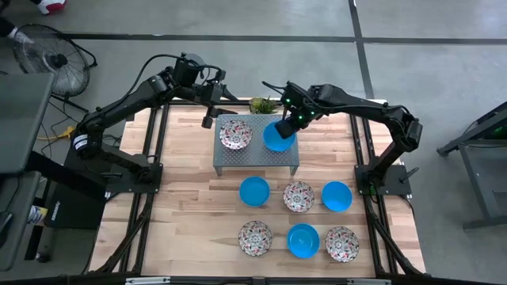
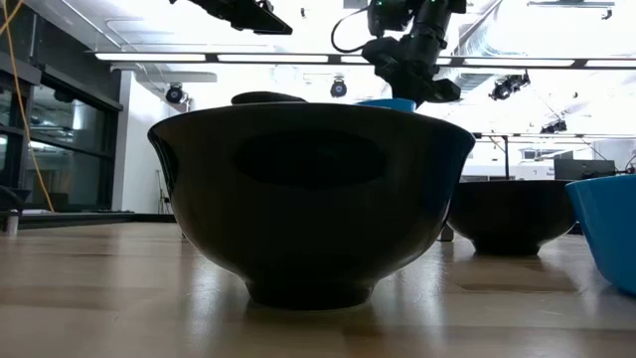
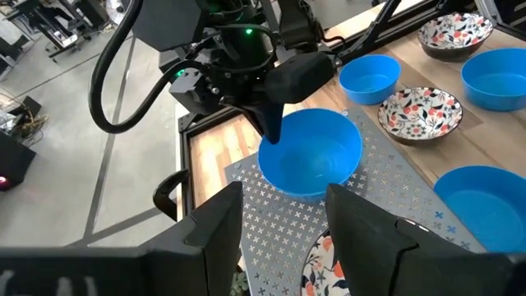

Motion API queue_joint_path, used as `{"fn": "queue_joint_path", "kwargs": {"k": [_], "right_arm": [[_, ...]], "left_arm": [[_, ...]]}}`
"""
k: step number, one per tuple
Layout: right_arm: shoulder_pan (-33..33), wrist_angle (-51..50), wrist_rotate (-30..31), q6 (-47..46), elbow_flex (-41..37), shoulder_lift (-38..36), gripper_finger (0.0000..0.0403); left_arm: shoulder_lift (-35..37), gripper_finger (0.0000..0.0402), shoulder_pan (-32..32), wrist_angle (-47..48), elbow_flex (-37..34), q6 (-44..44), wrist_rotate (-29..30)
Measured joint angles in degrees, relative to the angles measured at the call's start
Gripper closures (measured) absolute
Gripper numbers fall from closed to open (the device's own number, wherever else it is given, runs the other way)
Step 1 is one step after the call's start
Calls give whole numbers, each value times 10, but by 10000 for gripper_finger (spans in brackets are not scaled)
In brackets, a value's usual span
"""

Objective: Pick & Place Mini bowls
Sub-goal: Put the blue bowl on the shelf, then stack the blue bowl on the blue bowl on the shelf

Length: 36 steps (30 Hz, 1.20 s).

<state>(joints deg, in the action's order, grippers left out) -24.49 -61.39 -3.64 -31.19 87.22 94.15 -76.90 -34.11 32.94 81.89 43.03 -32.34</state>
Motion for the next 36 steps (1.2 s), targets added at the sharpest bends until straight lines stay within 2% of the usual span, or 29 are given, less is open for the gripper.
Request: {"fn": "queue_joint_path", "kwargs": {"k": [8,14,22,27,36], "right_arm": [[0,0,-9,2,0,0,316],[0,0,-10,2,0,-8,309],[-7,-10,3,-10,0,-56,308],[-4,-73,12,-11,1,-86,308],[38,-227,75,-19,1,-129,308]], "left_arm": [[0,231,0,0,0,0,0],[0,231,0,0,0,0,0],[0,231,0,0,0,0,0],[0,231,0,2,0,0,-1],[0,231,0,2,0,0,-2]]}}
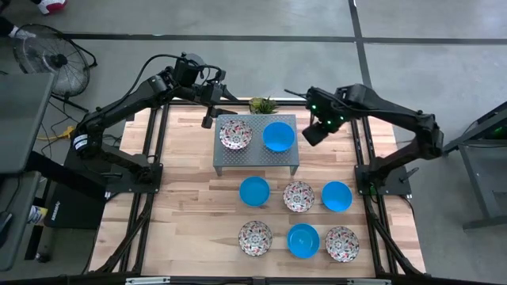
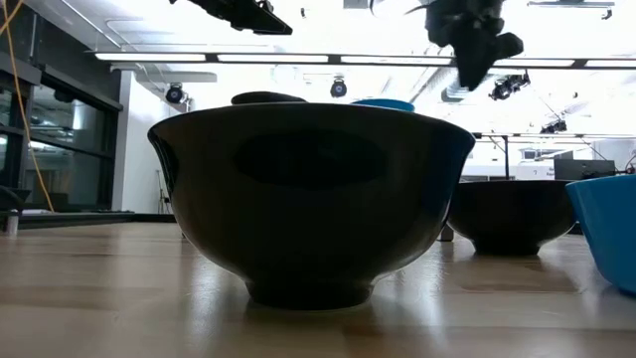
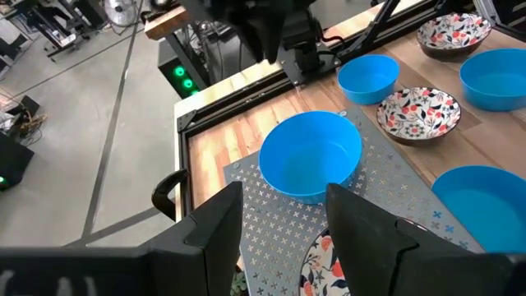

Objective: Pick & Place Mini bowls
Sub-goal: Stack the blue bowl on the blue bowl on the shelf

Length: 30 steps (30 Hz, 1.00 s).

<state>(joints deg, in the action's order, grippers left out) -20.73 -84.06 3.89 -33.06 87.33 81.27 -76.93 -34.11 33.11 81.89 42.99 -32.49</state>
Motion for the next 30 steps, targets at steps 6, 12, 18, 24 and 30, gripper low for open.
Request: {"fn": "queue_joint_path", "kwargs": {"k": [6,12,18,24,30], "right_arm": [[33,-33,14,-40,0,-17,308],[78,-40,16,-76,-4,-20,308],[123,9,-36,-150,-110,-47,308],[181,112,-89,-274,-232,-91,308],[232,148,-94,-385,-294,-110,308]], "left_arm": [[0,231,0,0,0,0,0],[0,231,0,0,0,1,0],[0,231,0,0,0,2,-1],[0,231,0,0,0,4,-1],[0,231,0,0,0,6,-1]]}}
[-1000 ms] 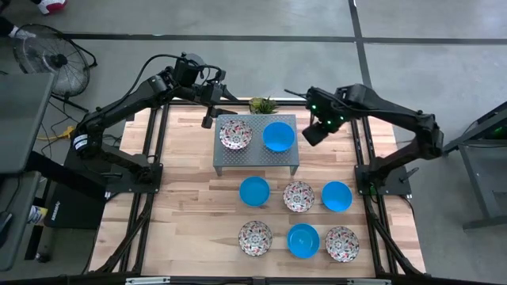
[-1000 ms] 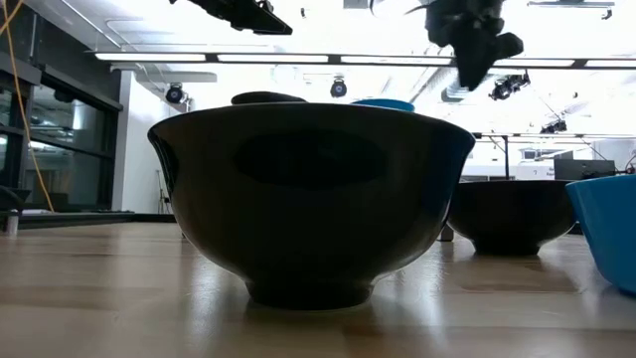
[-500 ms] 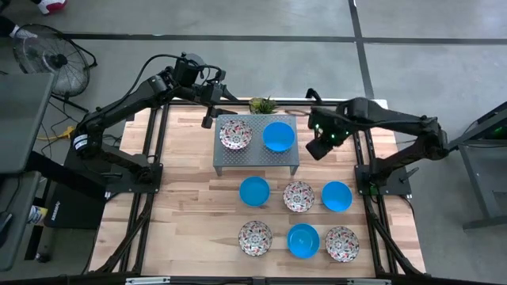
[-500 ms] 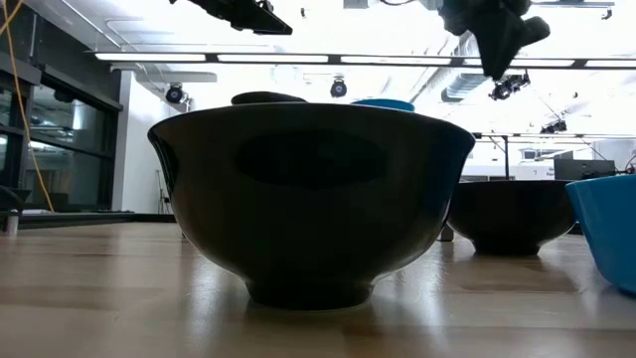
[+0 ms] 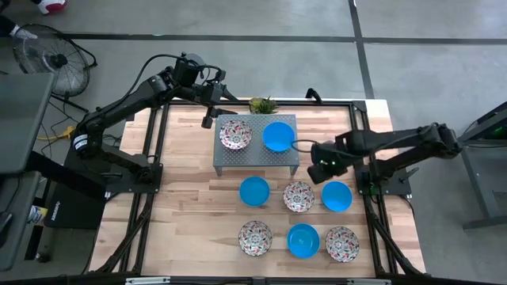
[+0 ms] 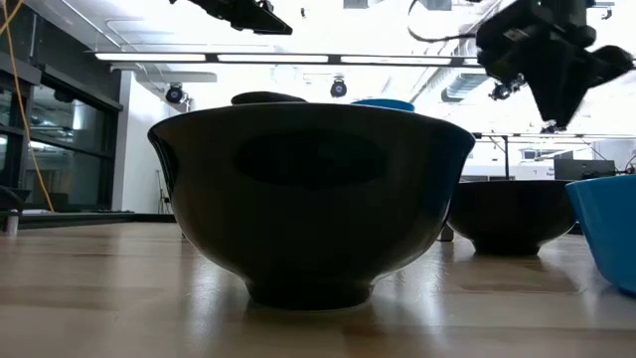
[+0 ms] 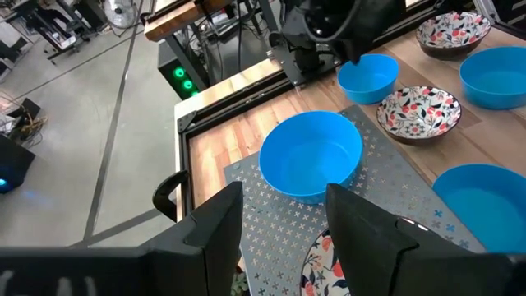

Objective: Pick & Place Mini bowls
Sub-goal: Stack the blue bowl on the blue bowl on the shelf

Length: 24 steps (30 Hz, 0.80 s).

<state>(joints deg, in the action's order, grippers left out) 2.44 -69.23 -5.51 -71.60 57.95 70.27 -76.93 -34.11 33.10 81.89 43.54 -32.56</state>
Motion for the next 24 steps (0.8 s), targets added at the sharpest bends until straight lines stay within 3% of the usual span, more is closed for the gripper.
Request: {"fn": "queue_joint_path", "kwargs": {"k": [14,24], "right_arm": [[114,126,32,-331,-119,0,308],[123,186,9,-392,-171,0,308]], "left_arm": [[0,231,0,0,0,-3,0],[0,231,0,0,0,2,0]]}}
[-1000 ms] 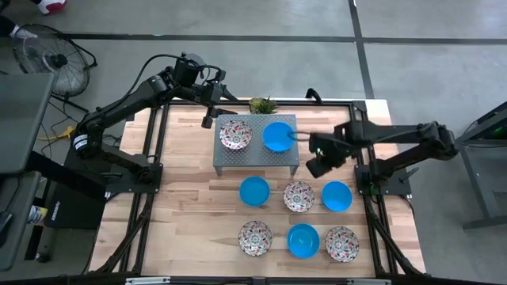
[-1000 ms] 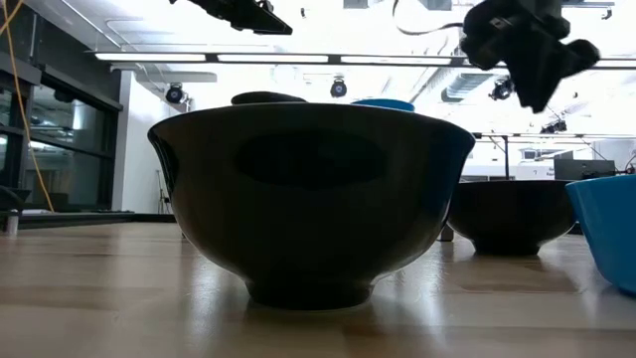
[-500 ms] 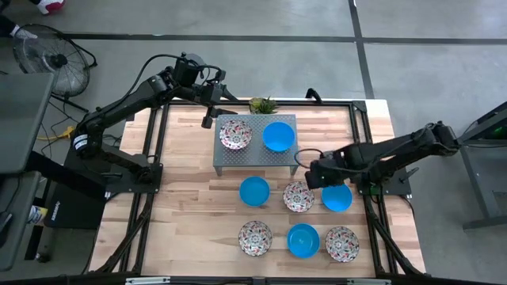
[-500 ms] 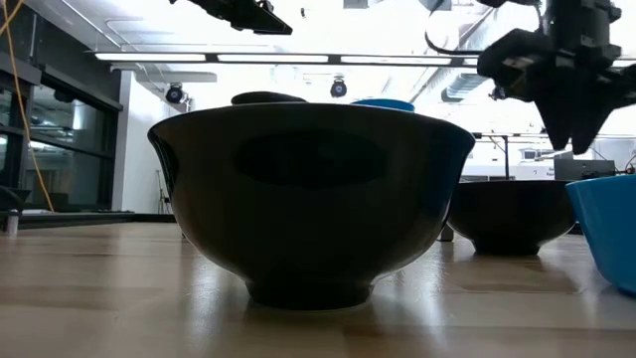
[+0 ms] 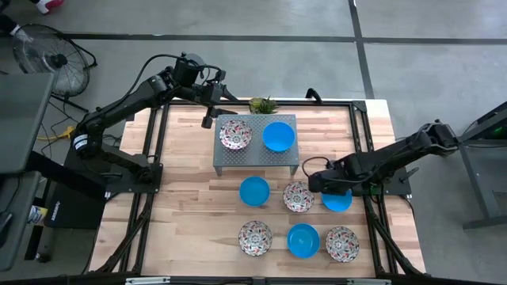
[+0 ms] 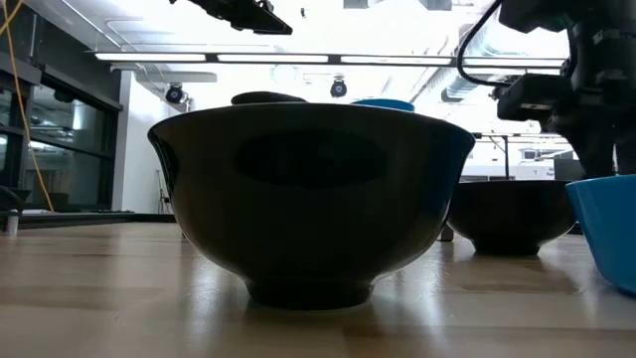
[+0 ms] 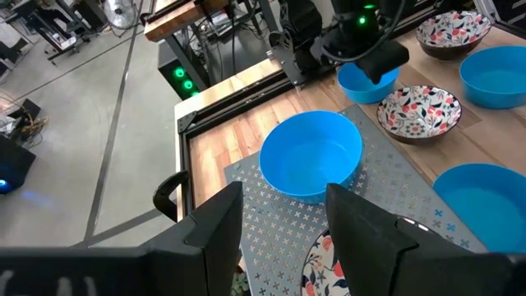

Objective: Pick & Place Mini bowls
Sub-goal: Stack the blue bowl on the blue bowl on the shelf

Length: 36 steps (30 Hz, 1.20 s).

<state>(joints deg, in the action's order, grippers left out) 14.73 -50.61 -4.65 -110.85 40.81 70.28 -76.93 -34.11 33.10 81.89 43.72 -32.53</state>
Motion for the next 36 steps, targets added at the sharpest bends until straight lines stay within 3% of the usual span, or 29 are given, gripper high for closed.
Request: {"fn": "queue_joint_path", "kwargs": {"k": [22,36], "right_arm": [[-31,50,25,17,-5,37,308],[-39,31,27,18,-4,66,311]], "left_arm": [[0,231,0,0,0,11,1],[0,231,0,0,0,12,4]]}}
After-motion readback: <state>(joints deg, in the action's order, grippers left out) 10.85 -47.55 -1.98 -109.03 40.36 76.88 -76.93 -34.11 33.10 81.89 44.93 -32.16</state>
